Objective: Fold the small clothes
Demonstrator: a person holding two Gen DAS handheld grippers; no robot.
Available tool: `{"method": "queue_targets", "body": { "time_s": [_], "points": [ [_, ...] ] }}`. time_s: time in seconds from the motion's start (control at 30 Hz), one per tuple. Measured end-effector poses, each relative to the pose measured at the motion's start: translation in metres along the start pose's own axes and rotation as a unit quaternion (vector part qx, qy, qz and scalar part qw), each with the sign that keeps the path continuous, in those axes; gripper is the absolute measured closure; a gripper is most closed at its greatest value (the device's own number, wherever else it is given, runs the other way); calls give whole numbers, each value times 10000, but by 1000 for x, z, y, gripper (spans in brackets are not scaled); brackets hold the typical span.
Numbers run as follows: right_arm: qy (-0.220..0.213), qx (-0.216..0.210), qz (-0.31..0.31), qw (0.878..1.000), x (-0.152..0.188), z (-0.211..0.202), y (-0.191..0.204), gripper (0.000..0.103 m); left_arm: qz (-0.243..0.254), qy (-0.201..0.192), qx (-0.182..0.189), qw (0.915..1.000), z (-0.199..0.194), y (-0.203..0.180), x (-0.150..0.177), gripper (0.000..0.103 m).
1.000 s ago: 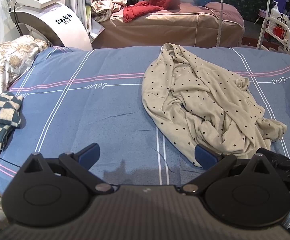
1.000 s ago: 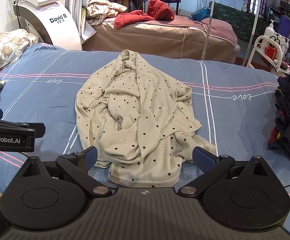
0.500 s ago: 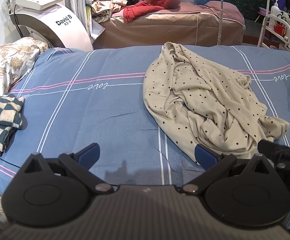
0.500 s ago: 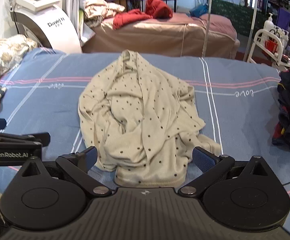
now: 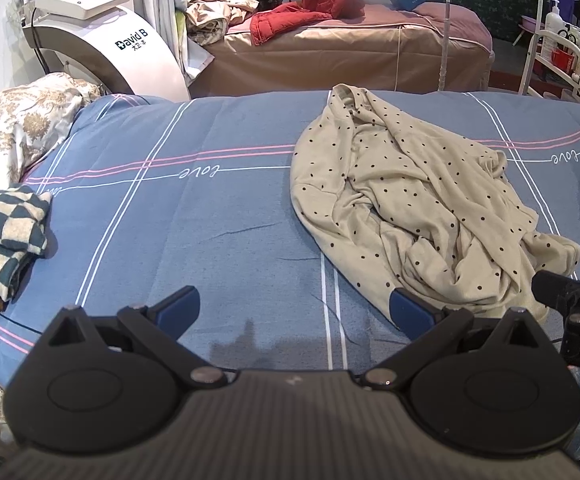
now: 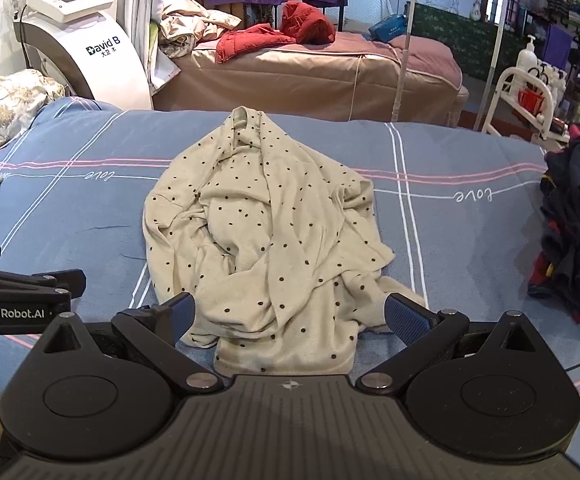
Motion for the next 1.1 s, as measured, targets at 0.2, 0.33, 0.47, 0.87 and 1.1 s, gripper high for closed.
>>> {"method": "queue_targets", "body": {
  "time_s": [0.2, 0.33, 0.47, 0.87, 1.1],
  "points": [
    [31, -22, 45, 10000, 1, 1, -2, 0, 19, 3, -9, 10000, 0, 0, 0, 0],
    [51, -48, 101, 9999, 2, 2, -2, 0, 16, 28, 1, 10000, 1, 0, 1, 0],
    [81, -23, 106, 9999, 3, 3, -3, 0, 20, 45, -2, 10000, 3, -2, 2, 0],
    [115, -483, 887, 9948, 20, 10, -23, 0, -258, -87, 150, 9995, 21, 5, 17, 0],
    [-31, -1015, 889, 9908, 19, 19, -32, 0, -394, -259, 405, 9981, 53, 10, 23, 0]
  ]
}}
Point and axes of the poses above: each gripper's, at about its wrist camera, not at the fingertips, and z roughly the way its jaws point, y to its left, x to its underside, the point moved 9 cm from there along z, roughly the way its jaws point, and after that the axes turned 6 degrees about -x, right-handed, at the moved point
